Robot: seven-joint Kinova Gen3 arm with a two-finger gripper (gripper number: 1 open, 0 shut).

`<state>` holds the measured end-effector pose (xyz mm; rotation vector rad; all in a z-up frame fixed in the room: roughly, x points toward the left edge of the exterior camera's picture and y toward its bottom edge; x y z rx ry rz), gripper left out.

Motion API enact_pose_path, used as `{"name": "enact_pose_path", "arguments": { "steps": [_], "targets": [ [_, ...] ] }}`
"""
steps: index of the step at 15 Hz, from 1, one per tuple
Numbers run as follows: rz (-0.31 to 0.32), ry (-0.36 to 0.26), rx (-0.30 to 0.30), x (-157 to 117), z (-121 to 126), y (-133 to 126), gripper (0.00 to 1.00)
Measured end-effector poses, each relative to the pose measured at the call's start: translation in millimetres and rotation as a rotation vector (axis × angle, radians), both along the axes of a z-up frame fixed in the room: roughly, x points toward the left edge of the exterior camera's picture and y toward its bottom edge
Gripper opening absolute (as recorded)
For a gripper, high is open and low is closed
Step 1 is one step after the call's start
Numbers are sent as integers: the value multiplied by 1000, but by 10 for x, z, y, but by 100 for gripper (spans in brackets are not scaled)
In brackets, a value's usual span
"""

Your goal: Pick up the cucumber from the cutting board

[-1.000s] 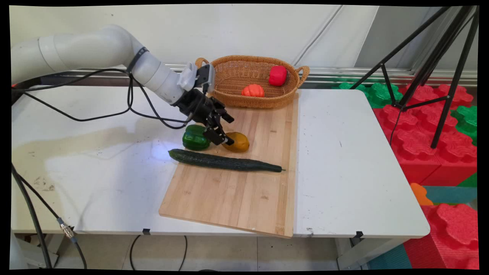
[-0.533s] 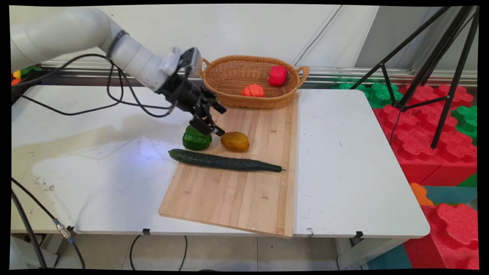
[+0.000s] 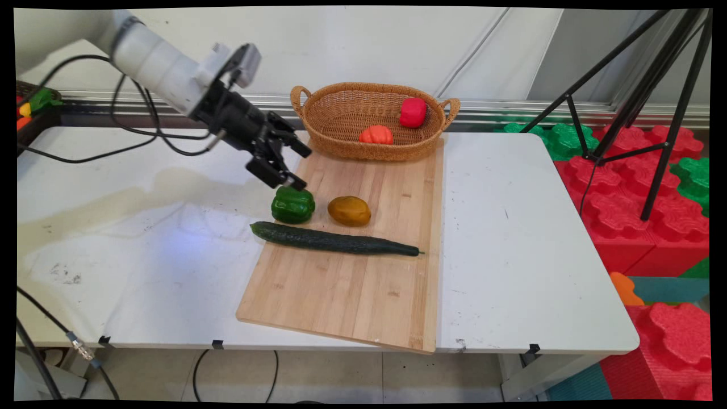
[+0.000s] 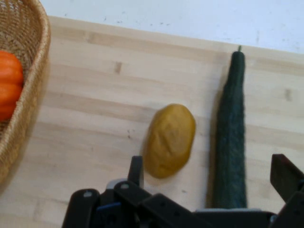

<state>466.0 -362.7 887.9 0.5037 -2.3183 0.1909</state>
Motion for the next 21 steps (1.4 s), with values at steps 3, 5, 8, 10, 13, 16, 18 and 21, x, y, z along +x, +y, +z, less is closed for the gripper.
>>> {"name": "enact_pose_path", "arguments": {
  "steps": [3, 5, 8, 10, 13, 16, 18, 21],
  "targets": [
    [9, 12, 23, 165, 120, 134, 100],
    [14, 17, 38, 260, 184, 216, 100],
    [18, 23, 64, 398, 272, 351, 100],
    [20, 27, 83, 480, 324, 440, 100],
    [24, 33, 101, 558, 378, 534, 100],
    [31, 21, 107, 597, 370, 571, 100],
    [25, -5, 109, 618, 312, 598, 100],
    [0, -61, 113, 623, 117, 645, 100]
  ]
}}
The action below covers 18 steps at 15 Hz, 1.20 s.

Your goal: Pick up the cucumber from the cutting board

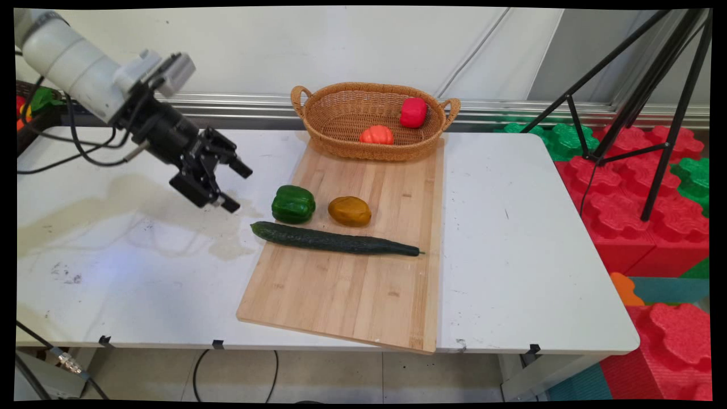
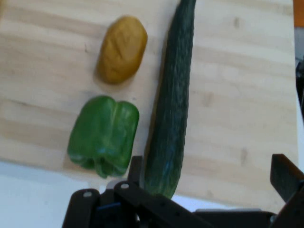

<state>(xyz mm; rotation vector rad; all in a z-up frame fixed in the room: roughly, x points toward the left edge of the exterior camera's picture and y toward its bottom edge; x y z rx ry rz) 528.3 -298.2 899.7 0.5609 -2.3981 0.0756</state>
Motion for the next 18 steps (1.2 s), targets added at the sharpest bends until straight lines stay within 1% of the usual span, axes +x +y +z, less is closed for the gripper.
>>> {"name": "enact_pose_path", "arguments": {
  "steps": [2, 5, 8, 15, 18],
  "targets": [
    [-13, -21, 1, -31, -107, 7, 100],
    [-42, -58, 4, -146, -341, 14, 100],
    [-58, -95, 9, -279, -577, 17, 100],
    [-59, -137, 11, -511, -936, -12, 100],
    [-52, -145, 3, -570, -1025, -41, 100]
  ]
}}
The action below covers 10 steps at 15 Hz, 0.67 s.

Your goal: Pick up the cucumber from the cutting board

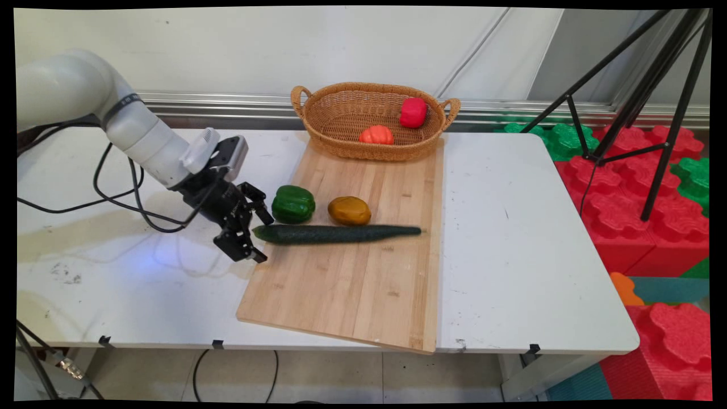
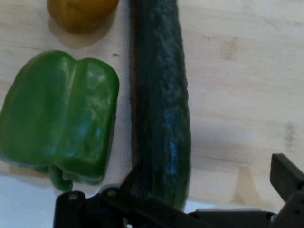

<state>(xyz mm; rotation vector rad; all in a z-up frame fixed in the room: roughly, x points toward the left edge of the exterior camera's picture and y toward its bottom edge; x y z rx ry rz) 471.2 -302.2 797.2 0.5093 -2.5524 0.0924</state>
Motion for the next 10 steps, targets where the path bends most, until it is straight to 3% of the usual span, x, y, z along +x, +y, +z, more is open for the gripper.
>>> {"name": "enact_pose_path", "arguments": {
  "steps": [10],
  "targets": [
    [0, -4, -26, -124, -139, -87, 100]
  ]
}}
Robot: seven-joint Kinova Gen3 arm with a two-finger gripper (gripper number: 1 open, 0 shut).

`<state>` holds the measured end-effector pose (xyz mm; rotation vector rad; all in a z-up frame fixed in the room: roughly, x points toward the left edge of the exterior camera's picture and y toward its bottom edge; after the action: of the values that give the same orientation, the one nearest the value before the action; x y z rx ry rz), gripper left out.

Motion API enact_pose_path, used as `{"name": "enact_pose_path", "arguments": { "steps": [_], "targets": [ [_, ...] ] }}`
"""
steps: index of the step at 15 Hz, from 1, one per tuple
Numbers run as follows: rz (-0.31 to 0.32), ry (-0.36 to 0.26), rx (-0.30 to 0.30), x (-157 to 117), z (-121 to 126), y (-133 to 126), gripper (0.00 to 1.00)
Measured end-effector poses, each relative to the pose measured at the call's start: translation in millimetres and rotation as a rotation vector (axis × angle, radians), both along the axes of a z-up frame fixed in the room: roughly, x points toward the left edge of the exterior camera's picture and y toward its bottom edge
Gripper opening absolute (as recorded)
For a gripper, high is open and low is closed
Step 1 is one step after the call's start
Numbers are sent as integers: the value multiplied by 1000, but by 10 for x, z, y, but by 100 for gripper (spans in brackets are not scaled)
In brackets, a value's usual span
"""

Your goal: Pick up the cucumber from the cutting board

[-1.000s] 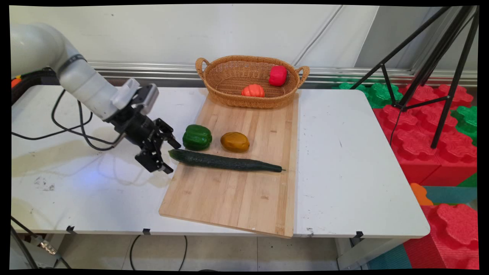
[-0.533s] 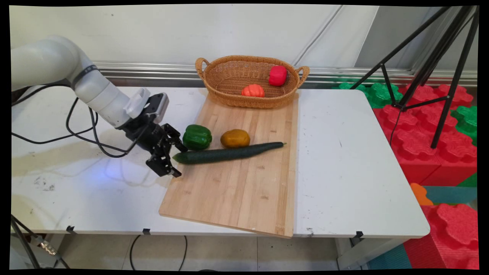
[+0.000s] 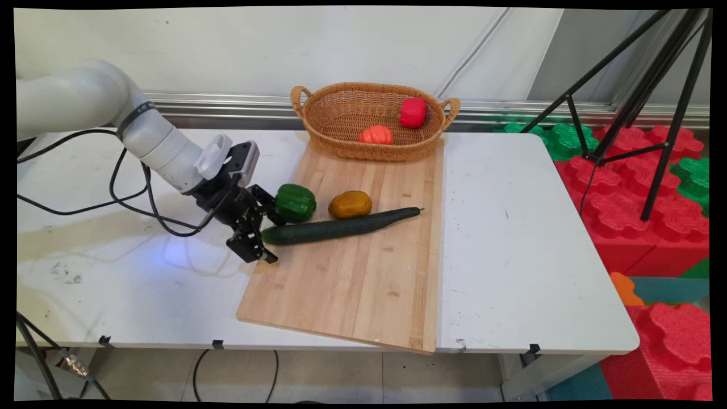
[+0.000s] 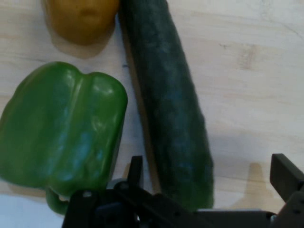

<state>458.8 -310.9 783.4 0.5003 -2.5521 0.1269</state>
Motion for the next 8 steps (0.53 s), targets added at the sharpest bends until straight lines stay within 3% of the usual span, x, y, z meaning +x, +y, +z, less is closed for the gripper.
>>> {"name": "enact_pose_path", "arguments": {
  "steps": [4, 5, 8],
  "targets": [
    [-6, -1, -13, -24, -10, -22, 100],
    [-7, -1, -18, -27, -11, -24, 0],
    [-13, -1, -28, -40, -11, -40, 0]
  ]
}}
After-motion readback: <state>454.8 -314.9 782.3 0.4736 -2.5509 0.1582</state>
